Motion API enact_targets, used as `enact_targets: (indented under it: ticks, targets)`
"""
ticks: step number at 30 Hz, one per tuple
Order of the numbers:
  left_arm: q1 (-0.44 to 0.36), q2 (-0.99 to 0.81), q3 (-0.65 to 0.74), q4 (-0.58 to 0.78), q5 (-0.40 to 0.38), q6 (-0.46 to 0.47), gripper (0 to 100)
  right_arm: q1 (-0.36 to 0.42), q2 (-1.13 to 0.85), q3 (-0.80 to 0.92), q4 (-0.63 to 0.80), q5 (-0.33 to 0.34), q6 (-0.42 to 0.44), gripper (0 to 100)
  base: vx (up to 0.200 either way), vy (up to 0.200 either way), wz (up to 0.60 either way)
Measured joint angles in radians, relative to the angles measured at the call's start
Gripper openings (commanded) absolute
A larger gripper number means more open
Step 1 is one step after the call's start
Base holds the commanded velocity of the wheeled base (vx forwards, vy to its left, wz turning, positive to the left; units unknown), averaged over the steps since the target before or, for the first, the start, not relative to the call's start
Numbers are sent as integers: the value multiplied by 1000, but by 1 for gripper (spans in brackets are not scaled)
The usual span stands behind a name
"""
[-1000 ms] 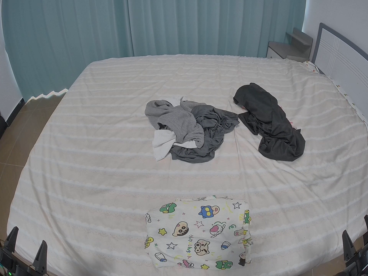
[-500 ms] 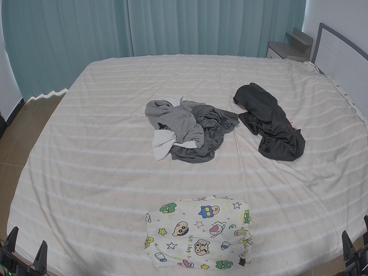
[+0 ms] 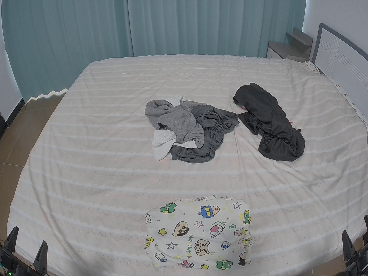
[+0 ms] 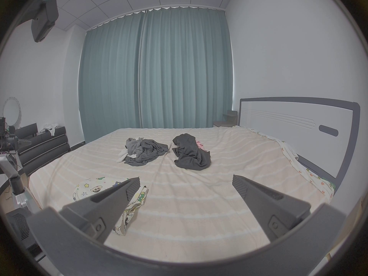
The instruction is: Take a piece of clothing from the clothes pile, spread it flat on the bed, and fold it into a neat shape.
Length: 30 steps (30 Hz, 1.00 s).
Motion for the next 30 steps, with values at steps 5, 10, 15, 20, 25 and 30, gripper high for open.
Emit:
enact_targets:
  ticks: [5,10,15,20,25,30]
  targets:
    - [0,0,0,0,0,0,100,0,0,0,0,0,0,100,0,0,0]
    - [0,1,0,0,0,0,100,0,0,0,-1,0,0,100,0,0,0]
    - [0,1,0,0,0,0,100,0,0,0,0,0,0,100,0,0,0]
    - [0,1,0,0,0,0,100,0,1,0,0,0,0,100,0,0,0]
    - [0,1,0,0,0,0,100,0,1,0,1,0,0,100,0,0,0]
    - [0,1,0,0,-1,0,100,0,1,0,3,0,0,100,0,0,0]
